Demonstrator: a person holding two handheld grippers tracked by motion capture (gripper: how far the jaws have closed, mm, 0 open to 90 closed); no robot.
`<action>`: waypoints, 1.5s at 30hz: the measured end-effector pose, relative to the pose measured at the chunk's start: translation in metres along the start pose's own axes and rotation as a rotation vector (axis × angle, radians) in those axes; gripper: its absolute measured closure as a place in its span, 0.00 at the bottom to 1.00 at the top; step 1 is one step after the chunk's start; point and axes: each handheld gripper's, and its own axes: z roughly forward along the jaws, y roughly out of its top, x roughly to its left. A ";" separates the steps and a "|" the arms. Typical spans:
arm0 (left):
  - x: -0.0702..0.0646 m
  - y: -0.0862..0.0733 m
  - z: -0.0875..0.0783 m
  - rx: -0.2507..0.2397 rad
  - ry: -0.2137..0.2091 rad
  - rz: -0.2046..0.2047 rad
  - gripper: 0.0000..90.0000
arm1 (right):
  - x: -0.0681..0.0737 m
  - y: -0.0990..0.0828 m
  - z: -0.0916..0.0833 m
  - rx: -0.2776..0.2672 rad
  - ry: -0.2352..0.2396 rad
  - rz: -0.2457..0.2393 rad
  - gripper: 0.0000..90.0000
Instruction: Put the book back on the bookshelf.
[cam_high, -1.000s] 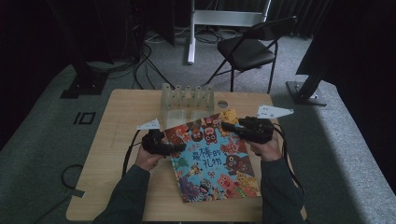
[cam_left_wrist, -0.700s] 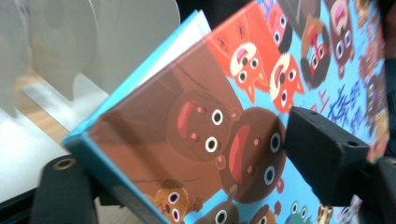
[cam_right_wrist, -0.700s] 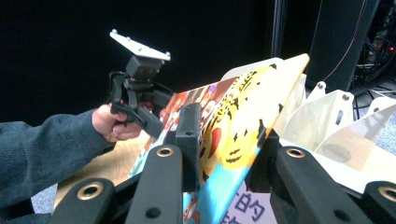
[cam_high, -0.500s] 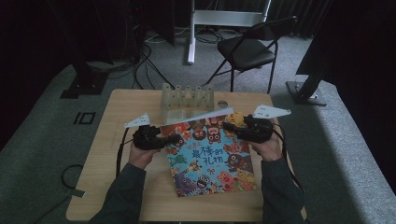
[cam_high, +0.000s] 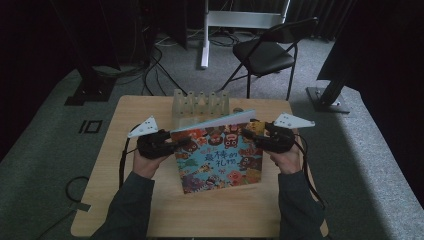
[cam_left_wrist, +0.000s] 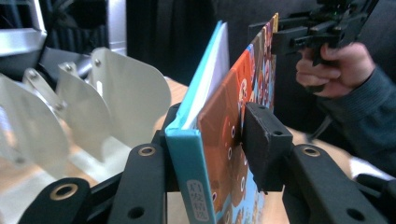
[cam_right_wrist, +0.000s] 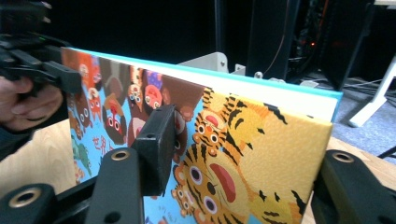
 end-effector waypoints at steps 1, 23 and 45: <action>-0.002 0.002 -0.001 0.006 0.008 0.019 0.72 | 0.000 0.000 0.000 0.000 -0.006 -0.003 0.51; -0.019 -0.005 0.010 -0.038 -0.033 0.092 0.53 | 0.000 -0.016 -0.012 -0.036 0.025 -0.027 0.40; -0.019 -0.001 0.008 -0.096 -0.045 0.060 0.44 | -0.008 -0.023 -0.020 -0.032 0.002 -0.014 0.39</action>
